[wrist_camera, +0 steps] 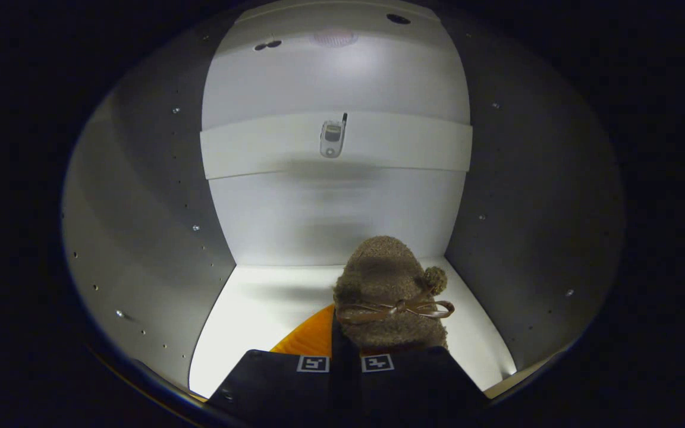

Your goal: Open the shoe cabinet door, grab the shoes and put them into the shoe cabinet, then close the shoe cabinet door.

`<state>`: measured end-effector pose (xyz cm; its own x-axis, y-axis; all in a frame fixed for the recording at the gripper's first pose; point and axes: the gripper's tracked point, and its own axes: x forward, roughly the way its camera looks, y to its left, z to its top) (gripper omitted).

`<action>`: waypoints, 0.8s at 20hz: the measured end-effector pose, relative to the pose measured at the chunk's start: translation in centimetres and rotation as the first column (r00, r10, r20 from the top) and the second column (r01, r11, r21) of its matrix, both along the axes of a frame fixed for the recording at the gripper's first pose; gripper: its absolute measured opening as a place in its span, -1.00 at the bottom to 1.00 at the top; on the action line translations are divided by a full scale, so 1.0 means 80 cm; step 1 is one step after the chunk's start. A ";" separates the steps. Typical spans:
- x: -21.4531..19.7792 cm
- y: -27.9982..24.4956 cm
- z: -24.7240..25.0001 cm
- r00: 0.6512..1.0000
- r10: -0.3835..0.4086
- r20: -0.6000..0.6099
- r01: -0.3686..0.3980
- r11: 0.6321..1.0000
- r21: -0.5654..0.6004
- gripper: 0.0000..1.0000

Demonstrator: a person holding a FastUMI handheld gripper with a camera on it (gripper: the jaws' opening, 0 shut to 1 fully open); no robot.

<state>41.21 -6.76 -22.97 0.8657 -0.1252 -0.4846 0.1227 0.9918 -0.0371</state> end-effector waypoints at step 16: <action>-0.018 0.008 -0.011 1.000 -0.012 0.005 0.012 1.000 0.026 0.39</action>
<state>39.78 -6.12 -23.82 0.8670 -0.1229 -0.4829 0.1343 0.9909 -0.0111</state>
